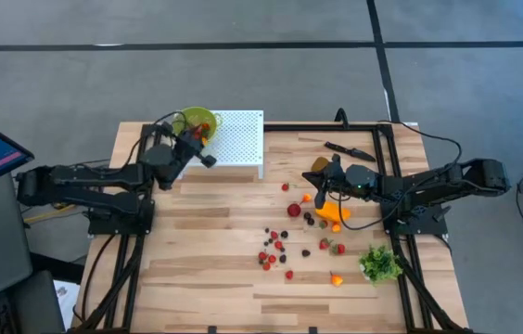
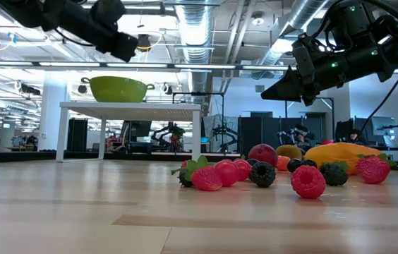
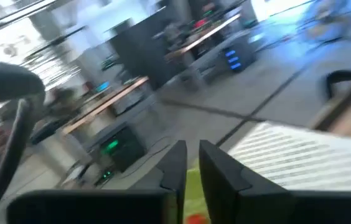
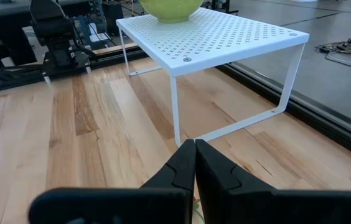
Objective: Pick & Place Fruit
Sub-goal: Put the strawberry into the green strainer bowl on the shelf
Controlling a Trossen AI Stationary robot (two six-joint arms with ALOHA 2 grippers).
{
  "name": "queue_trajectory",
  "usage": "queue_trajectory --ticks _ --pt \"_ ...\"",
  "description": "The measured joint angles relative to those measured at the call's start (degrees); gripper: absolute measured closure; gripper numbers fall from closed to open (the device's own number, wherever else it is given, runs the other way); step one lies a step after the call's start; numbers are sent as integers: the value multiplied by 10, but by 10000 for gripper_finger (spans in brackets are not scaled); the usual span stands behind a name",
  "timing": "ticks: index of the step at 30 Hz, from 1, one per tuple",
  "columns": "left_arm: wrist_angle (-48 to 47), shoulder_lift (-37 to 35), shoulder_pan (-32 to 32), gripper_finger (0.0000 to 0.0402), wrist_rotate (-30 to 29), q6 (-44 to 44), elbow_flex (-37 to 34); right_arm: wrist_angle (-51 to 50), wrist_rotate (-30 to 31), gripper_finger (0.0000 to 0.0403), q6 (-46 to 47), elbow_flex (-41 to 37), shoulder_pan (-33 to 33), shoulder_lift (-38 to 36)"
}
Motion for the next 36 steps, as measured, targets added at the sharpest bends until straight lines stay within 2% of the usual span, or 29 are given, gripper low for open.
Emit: queue_trajectory --ticks 4,10,16,20,27,36 --pt "-6 0 -60 310 65 -13 0 0 0 397 0 0 0 0" --pt "-15 31 -159 216 215 -95 0 0 0 397 0 0 0 0" --pt "-18 110 -239 134 317 -182 0 0 0 397 0 0 0 0" --pt "-16 176 -283 109 396 -210 0 0 0 397 0 0 0 0" --pt "-10 324 -341 105 408 -263 0 0 0 397 0 0 0 0" --pt "117 454 -360 105 405 -319 0 0 0 397 0 0 0 0"
